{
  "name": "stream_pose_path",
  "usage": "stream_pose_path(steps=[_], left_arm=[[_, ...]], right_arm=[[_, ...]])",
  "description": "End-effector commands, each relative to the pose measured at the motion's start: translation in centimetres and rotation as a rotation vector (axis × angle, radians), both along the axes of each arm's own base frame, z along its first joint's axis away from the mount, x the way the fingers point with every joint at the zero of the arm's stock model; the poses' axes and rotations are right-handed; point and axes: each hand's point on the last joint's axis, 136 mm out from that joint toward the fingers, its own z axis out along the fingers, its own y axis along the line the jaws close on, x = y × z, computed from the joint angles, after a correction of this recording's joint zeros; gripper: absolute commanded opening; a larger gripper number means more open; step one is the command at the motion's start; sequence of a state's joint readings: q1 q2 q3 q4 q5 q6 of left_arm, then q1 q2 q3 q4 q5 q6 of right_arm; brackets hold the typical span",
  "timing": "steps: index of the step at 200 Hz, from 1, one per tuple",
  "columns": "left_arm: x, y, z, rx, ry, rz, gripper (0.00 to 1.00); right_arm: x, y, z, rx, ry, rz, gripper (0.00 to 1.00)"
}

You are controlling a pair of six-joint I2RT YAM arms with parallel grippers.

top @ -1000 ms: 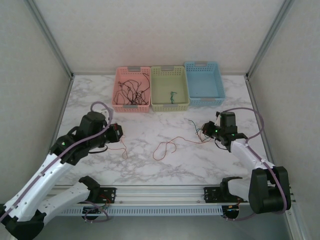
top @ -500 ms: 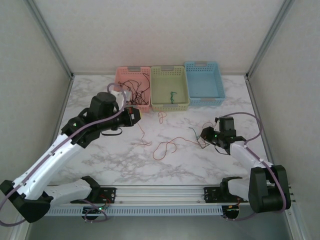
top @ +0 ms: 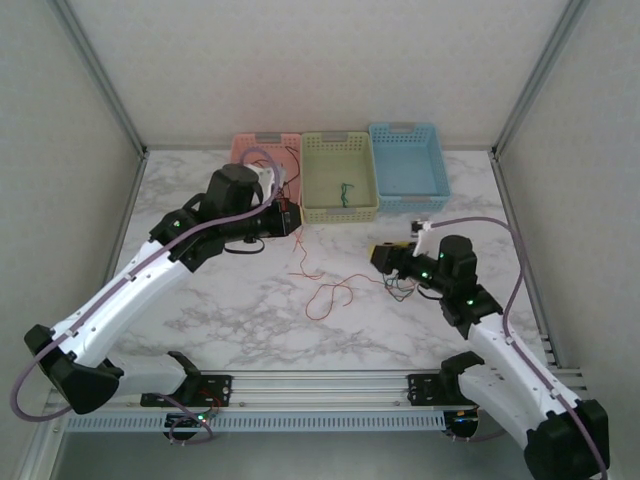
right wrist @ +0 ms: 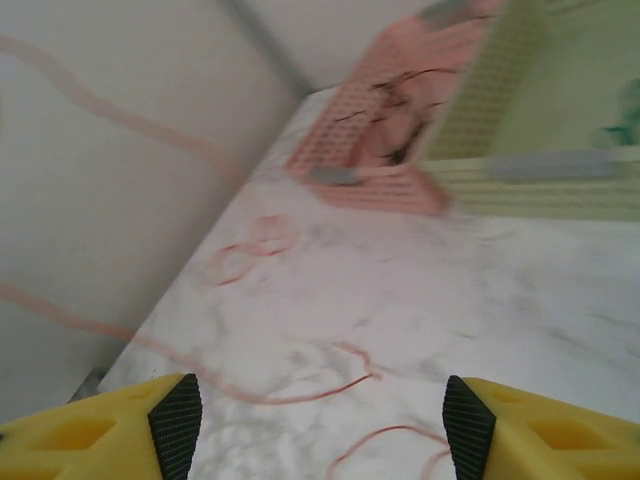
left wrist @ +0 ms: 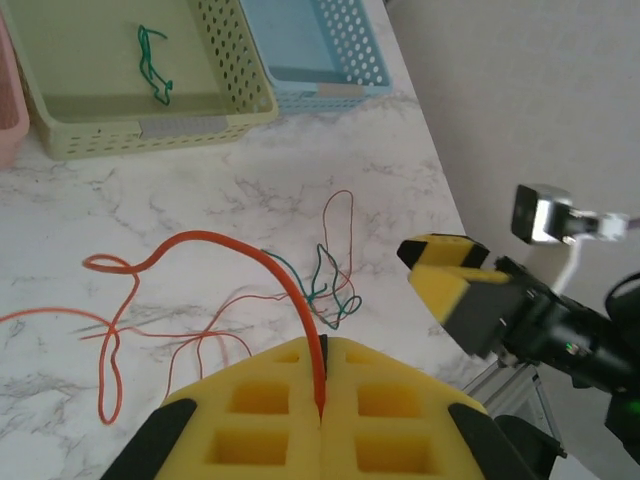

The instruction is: Untangle the cables

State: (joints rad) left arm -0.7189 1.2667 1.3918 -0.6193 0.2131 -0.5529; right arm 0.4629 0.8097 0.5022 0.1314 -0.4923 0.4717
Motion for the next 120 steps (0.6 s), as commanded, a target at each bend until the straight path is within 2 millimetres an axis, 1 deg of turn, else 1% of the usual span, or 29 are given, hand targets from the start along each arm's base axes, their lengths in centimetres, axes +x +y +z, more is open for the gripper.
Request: stream_pose_path(steps=[1,20,32,39,42,60,83,108,120], left_arm=[[-0.4,-0.6,1.9,-0.036,-0.024,-0.024,0.0],[-0.5,-0.9,1.8,-0.041,-0.017,-0.028,0.0],[-0.7,-1.0,1.8,-0.042,-0.014,-0.033,0.0],[-0.8,-1.1,1.7,-0.042,-0.011,-0.034,0.0],[-0.8,-1.1,1.7,-0.042,-0.01,-0.035,0.0],[-1.0,-1.2,1.7,-0.041,-0.008,-0.039,0.0],[-1.1,-1.3,1.7,-0.038,-0.006,-0.041,0.0],[-1.3,-1.4,1.9,-0.042,-0.01,-0.046,0.0],[-1.3,-1.4,1.9,-0.042,-0.011,-0.047,0.0]], right_arm=[[-2.6,3.3,3.7,0.024,-0.193,0.18,0.74],[-4.5,6.0,4.9,0.01,-0.295,0.294,0.76],[-5.2,7.3,5.5,-0.008,-0.361,0.339,0.76],[-4.8,7.7,5.6,-0.023,-0.385,0.331,0.76],[-5.3,8.2,5.8,-0.024,-0.398,0.348,0.76],[-4.9,9.5,6.2,-0.044,-0.436,0.362,0.76],[-5.0,11.2,6.9,-0.053,-0.488,0.401,0.75],[-3.7,12.0,7.3,-0.073,-0.522,0.367,0.73],[-3.6,12.4,7.4,-0.073,-0.523,0.381,0.71]])
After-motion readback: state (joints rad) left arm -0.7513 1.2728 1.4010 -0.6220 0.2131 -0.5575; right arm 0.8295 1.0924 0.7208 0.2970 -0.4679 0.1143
